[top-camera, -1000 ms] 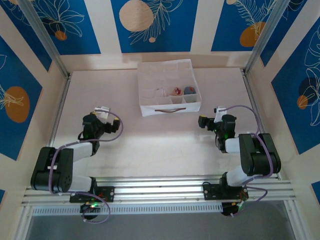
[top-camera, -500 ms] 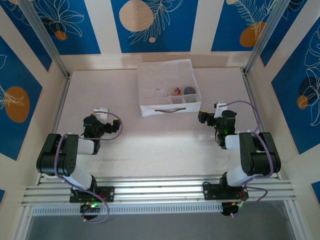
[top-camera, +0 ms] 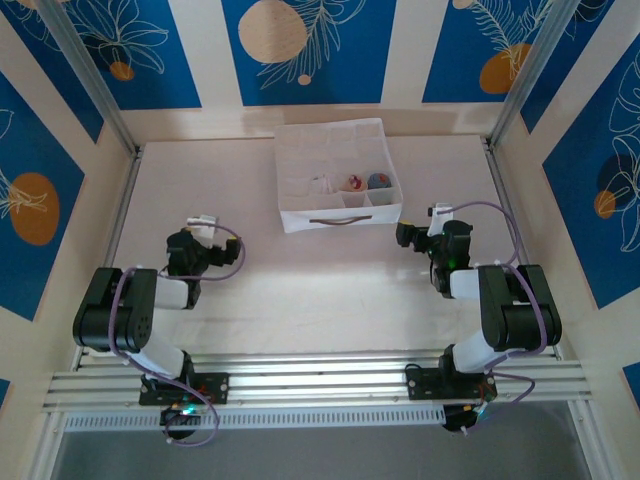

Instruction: Roll the socks

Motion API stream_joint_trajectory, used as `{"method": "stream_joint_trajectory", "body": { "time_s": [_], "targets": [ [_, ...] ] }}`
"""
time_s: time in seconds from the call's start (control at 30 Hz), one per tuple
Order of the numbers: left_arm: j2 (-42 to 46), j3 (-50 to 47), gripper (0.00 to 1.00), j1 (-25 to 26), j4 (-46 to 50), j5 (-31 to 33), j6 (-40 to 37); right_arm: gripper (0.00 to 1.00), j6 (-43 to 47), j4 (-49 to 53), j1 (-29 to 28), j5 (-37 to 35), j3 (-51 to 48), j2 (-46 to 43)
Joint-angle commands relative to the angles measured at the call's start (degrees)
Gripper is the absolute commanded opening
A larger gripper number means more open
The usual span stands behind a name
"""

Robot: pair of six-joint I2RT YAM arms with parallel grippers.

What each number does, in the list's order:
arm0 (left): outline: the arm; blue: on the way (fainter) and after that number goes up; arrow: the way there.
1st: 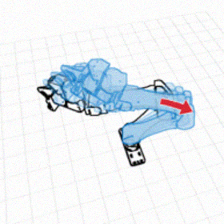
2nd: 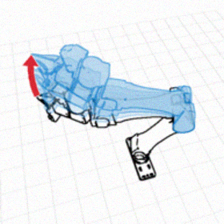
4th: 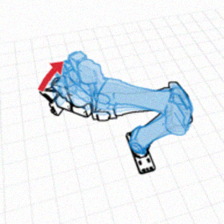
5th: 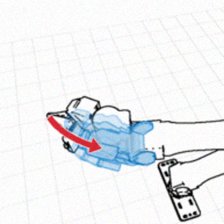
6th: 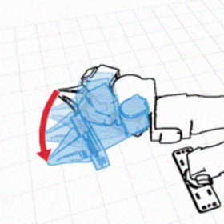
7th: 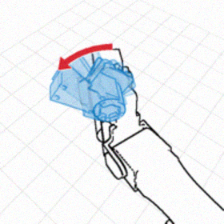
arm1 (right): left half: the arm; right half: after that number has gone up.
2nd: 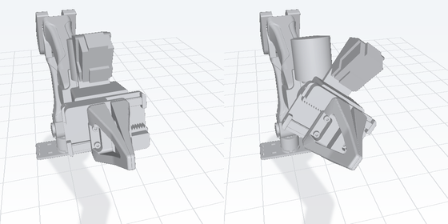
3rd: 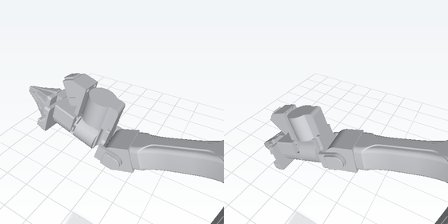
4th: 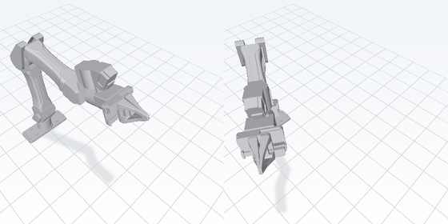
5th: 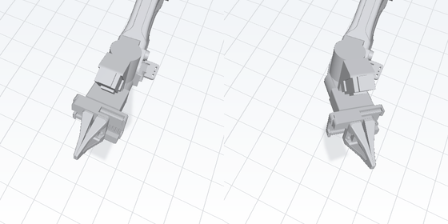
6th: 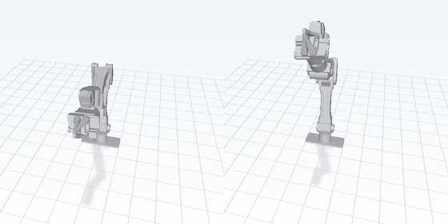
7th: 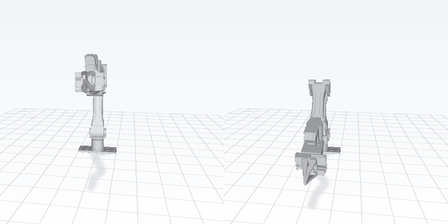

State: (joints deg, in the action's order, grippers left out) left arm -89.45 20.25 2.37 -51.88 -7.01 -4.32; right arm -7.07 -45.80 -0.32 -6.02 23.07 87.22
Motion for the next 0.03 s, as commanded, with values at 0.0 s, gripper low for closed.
{"method": "stream_joint_trajectory", "body": {
  "time_s": [0.0],
  "targets": [
    [-0.02,0.93,1.0,-0.62,-2.18,0.23,1.17,0.99,0.96,-0.71,-0.08,-0.55,0.53,-0.03]
  ]
}}
